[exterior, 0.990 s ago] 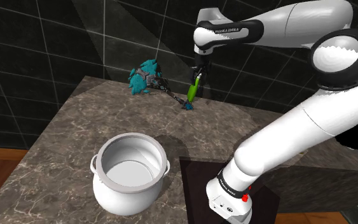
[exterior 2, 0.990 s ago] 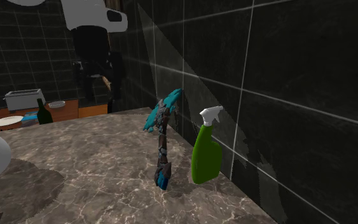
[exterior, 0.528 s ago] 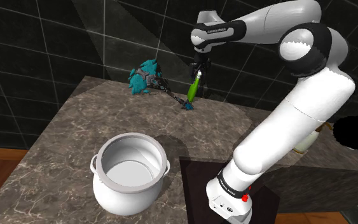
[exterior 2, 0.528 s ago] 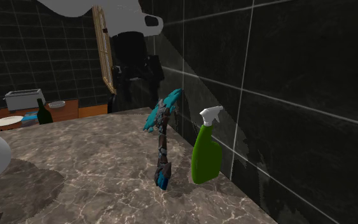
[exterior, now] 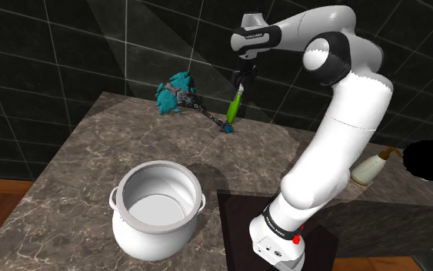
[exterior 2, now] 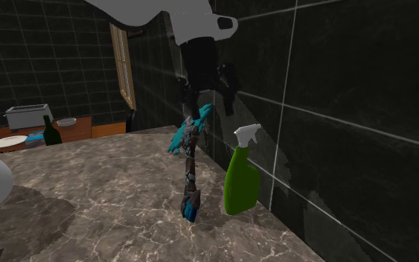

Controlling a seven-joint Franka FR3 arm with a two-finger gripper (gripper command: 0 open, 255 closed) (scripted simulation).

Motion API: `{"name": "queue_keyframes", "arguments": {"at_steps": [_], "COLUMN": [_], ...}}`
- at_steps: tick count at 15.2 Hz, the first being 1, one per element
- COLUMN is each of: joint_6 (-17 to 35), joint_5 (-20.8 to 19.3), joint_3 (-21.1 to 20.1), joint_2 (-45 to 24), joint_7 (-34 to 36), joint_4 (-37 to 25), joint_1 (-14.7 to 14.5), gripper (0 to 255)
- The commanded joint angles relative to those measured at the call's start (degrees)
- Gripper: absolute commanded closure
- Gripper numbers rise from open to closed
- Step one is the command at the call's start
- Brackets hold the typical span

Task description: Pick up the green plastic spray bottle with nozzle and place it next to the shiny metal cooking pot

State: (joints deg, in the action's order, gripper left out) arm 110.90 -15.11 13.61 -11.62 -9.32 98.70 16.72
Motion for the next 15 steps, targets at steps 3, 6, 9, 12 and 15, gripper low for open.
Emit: {"name": "queue_keyframes", "arguments": {"at_steps": [3, 6, 9, 12, 15], "joint_6": [-0.1, 2.0, 4.0, 5.1, 5.1], "joint_5": [1.4, 1.4, 1.4, 1.4, 1.4], "joint_3": [1.0, 1.1, 1.3, 1.3, 1.3], "joint_2": [-6.6, -7.1, -7.7, -8.1, -8.1], "joint_7": [-1.1, -1.1, -1.1, -1.1, -1.1], "joint_4": [-8.2, -6.7, -5.3, -4.7, -4.7], "joint_1": [2.0, 2.4, 2.8, 3.0, 3.0], "gripper": [0, 0, 0, 0, 0]}}
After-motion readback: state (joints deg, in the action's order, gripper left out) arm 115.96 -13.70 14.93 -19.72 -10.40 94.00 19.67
